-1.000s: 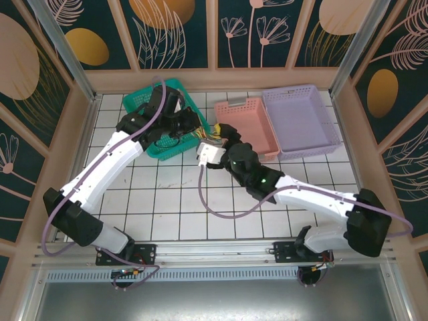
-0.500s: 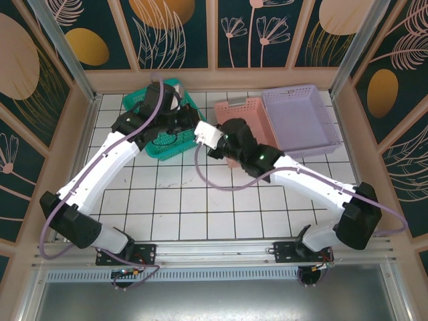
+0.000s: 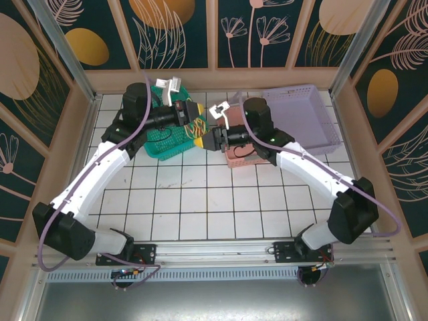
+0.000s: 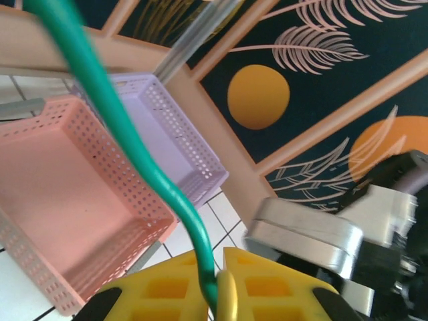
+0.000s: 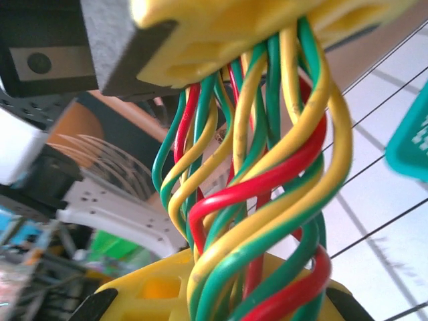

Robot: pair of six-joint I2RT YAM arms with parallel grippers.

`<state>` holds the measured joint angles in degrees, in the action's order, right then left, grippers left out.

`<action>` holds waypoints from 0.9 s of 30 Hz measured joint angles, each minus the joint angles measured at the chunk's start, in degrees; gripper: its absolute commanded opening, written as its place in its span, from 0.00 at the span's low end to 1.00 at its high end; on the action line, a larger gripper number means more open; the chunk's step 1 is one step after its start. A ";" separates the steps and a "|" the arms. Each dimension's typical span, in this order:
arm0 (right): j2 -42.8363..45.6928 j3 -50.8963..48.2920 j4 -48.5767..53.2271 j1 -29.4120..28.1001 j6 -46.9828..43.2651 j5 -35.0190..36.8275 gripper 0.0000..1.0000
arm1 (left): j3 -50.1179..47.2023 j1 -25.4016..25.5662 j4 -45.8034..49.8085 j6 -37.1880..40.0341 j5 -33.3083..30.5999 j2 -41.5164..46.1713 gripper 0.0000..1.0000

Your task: Untangle the cables

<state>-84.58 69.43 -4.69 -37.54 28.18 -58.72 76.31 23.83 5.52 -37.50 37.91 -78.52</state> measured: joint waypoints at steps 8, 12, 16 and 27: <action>-1.22 8.85 13.33 0.70 -2.62 4.52 0.00 | 3.89 -1.92 -0.74 -0.20 -6.86 -0.48 0.60; -1.20 8.98 17.20 1.88 -3.15 9.84 0.00 | 4.26 -4.61 3.87 -3.04 -18.10 3.41 0.73; -4.22 12.28 19.93 2.47 -4.31 13.64 0.00 | 1.07 -4.63 6.93 -7.69 -20.92 9.42 0.80; -9.22 21.64 29.49 -2.34 -12.96 26.67 0.00 | -4.55 2.10 8.13 -21.44 -19.04 7.41 0.84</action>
<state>-93.80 91.07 24.80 -39.88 15.22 -32.05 71.77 25.93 13.65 -58.94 18.87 -71.11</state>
